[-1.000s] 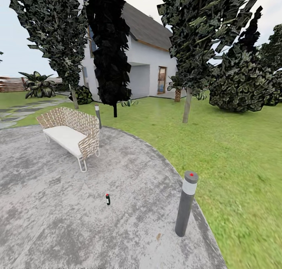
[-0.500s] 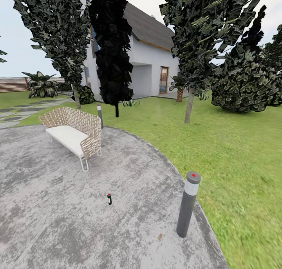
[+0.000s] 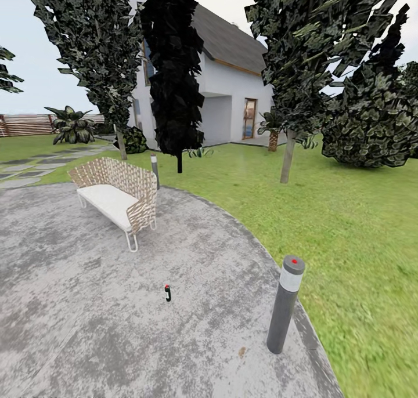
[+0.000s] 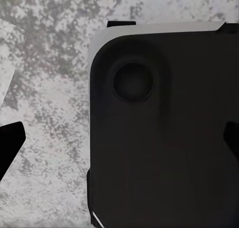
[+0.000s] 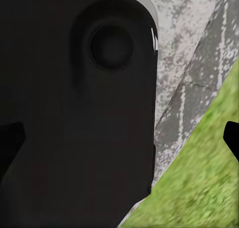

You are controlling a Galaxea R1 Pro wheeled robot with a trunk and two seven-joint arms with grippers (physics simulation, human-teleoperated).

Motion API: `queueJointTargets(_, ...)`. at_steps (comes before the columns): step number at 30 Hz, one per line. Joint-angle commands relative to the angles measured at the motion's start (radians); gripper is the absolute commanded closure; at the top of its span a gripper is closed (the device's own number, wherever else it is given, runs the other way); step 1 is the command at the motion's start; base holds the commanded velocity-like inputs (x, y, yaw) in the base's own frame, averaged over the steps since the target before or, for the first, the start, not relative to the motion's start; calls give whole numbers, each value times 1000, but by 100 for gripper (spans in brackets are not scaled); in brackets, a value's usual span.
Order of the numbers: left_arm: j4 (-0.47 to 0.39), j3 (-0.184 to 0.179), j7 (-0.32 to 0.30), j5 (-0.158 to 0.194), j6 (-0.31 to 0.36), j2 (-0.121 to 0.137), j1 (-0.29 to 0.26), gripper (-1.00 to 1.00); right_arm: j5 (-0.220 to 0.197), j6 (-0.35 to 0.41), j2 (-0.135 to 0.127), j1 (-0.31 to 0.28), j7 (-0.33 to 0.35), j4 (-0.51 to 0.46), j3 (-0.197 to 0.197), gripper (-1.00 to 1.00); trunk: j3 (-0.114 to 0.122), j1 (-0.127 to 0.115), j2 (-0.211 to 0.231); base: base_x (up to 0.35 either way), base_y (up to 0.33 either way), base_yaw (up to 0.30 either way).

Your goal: In the garden, pick up the pesticide atomizer on the floor and spray pesticide onto both trees until each tree trunk is fully covered.

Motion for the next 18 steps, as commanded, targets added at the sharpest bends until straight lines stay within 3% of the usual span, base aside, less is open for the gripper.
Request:
queueJointTargets(1,1,1,0,1,-3,0,-1,-100,-1,0,-1,0,-1,-1,-1,-100,-1,0,0,0,0,13)
queueJointTargets(8,1,1,0,1,-3,0,-1,-100,-2,-1,0,0,0,-1,-1,-100,-1,0,0,0,0,65)
queueJointTargets(18,1,1,0,1,-3,0,-1,-100,-2,-1,1,0,-1,-2,-1,-100,-1,0,0,0,0,257)
